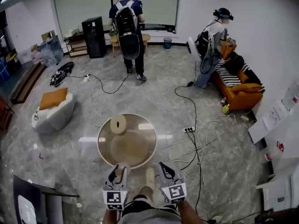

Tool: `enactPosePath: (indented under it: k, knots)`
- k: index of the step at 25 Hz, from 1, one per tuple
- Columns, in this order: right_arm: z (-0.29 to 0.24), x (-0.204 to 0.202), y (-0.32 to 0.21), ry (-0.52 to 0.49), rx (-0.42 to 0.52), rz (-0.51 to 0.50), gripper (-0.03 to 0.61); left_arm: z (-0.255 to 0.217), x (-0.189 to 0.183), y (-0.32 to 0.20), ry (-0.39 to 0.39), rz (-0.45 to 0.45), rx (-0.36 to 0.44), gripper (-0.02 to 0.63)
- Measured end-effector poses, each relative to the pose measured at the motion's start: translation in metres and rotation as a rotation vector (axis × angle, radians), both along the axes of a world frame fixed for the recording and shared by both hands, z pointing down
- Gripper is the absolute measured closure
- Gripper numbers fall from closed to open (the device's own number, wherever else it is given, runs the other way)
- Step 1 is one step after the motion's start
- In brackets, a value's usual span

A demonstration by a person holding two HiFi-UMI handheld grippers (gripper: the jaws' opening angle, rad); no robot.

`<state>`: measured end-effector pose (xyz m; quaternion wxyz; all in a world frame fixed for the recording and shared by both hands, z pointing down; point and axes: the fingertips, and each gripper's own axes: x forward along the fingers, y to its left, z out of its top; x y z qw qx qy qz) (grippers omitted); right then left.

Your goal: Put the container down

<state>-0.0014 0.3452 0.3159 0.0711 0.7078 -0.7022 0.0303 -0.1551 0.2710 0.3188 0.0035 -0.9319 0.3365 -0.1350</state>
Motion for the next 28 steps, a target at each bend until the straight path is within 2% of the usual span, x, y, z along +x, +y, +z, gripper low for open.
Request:
enactPosePath:
  k: [5, 10, 21, 28]
  knots:
    - [0.021, 0.028, -0.02, -0.007, -0.031, 0.015, 0.578, 0.013, 0.036, -0.027, 0.004, 0.029, -0.013, 0.48]
    - [0.024, 0.069, -0.065, 0.007, -0.05, 0.005, 0.578, 0.02, 0.079, -0.07, 0.018, 0.031, -0.026, 0.48]
    - [0.003, 0.149, -0.185, 0.007, -0.076, -0.077, 0.578, 0.008, 0.147, -0.182, 0.038, -0.076, -0.044, 0.48]
    - [0.009, 0.174, -0.254, 0.013, -0.073, -0.157, 0.578, 0.016, 0.168, -0.233, 0.038, -0.13, -0.043, 0.48]
